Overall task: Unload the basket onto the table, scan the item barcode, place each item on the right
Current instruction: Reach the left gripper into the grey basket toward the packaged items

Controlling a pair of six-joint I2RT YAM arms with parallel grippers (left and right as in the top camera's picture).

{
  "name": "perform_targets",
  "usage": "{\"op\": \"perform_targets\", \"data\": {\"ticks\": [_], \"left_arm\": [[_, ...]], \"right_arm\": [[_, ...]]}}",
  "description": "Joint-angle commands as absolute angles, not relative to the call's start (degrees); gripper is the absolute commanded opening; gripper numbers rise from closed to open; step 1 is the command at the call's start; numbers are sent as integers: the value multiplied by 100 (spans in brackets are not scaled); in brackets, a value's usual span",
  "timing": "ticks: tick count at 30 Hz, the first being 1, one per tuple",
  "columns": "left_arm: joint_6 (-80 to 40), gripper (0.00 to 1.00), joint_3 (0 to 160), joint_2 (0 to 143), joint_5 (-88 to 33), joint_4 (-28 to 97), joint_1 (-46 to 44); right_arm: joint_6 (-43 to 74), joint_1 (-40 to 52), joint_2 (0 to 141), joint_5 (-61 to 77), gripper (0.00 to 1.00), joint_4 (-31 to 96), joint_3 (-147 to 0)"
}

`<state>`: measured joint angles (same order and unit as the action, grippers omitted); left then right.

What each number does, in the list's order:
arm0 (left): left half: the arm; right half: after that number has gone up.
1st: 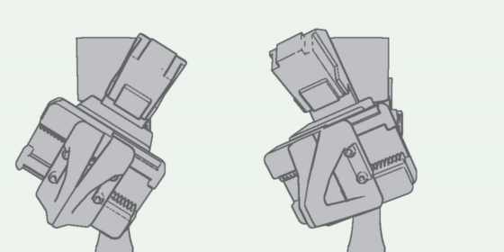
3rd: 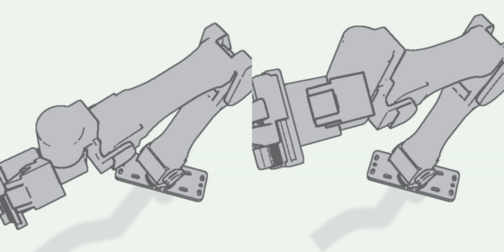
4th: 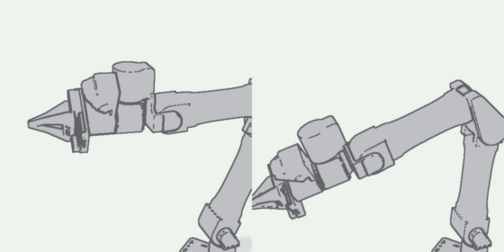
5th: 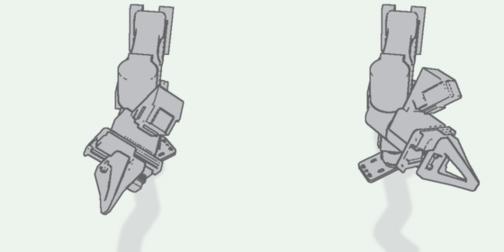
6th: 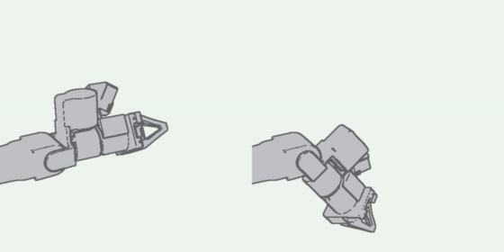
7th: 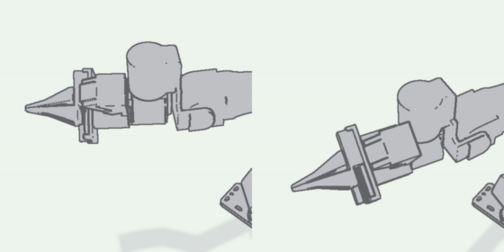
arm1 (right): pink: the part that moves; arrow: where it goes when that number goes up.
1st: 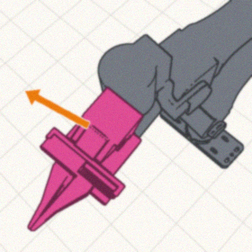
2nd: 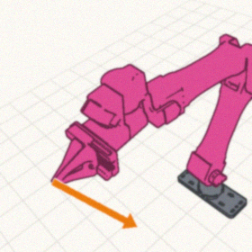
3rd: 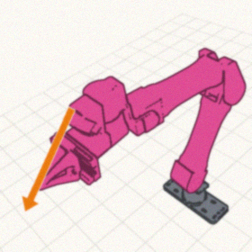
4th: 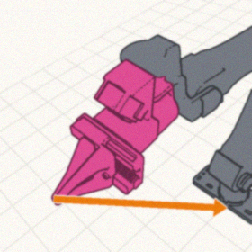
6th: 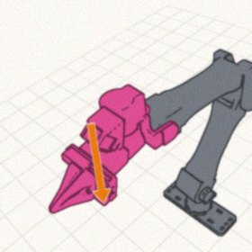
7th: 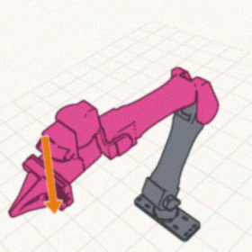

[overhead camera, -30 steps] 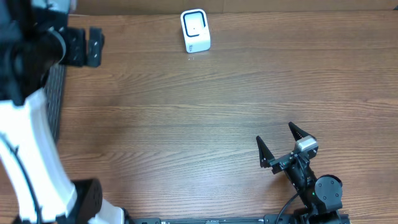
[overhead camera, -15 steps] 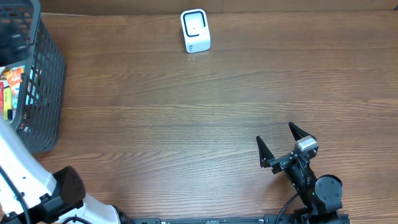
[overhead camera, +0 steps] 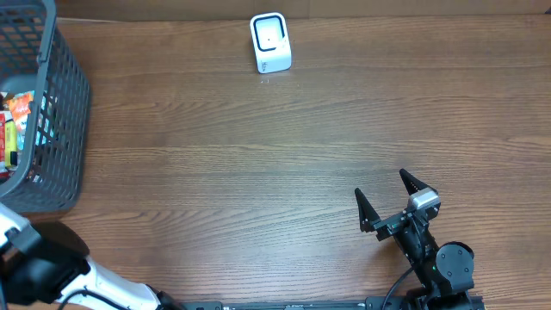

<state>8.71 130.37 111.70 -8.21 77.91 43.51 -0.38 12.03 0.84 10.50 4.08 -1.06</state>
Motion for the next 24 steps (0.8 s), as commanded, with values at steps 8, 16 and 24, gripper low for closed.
{"op": "perform_targets", "data": {"ticks": [8, 16, 24], "left_arm": [[1855, 100, 12945, 12407, -1935, 7533, 4324], [1933, 100, 12945, 12980, -1929, 7382, 4217], [1931, 100, 12943, 13447, -1863, 7308, 4077]], "right_arm": [[-19, 1177, 16, 1059, 100, 375, -45], [-19, 1177, 16, 1059, 100, 375, -45], [-19, 1177, 16, 1059, 100, 375, -45]]}}
